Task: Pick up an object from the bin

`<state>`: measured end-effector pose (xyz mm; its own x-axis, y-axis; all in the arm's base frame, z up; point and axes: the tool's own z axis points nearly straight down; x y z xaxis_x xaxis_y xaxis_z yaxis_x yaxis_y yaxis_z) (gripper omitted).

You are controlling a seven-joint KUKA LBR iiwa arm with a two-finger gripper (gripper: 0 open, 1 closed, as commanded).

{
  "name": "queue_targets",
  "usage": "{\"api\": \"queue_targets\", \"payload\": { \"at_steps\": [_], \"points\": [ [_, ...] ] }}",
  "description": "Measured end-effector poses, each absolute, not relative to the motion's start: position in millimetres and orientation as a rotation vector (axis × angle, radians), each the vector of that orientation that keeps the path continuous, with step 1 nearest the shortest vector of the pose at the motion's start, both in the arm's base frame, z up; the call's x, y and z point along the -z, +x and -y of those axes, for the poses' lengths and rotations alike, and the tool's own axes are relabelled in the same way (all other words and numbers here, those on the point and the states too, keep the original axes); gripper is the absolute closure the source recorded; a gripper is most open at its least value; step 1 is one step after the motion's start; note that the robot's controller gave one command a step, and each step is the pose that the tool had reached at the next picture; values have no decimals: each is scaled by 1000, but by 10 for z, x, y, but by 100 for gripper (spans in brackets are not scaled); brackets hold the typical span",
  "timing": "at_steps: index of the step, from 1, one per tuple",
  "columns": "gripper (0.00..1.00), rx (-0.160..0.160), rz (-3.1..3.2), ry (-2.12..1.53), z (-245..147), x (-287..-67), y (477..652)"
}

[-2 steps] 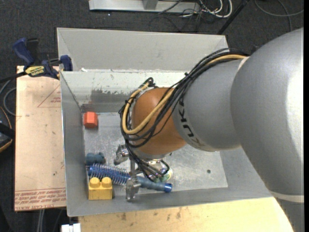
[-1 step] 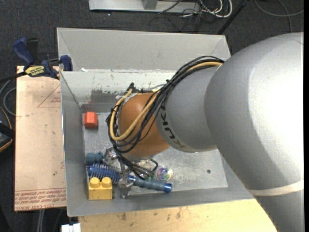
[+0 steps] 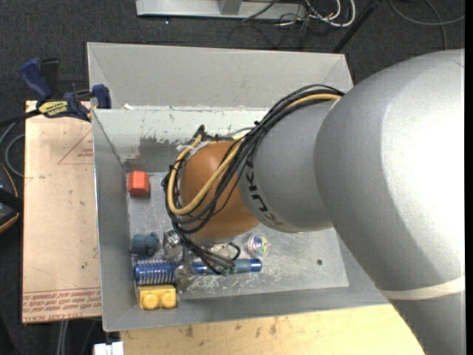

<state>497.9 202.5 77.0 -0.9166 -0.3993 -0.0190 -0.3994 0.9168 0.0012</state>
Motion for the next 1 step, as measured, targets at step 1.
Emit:
{"api": "queue_targets", "payload": {
  "at_steps": [1],
  "points": [
    [100, -2, -3087, -533, -1698, -2166, 5035]
  ]
}}
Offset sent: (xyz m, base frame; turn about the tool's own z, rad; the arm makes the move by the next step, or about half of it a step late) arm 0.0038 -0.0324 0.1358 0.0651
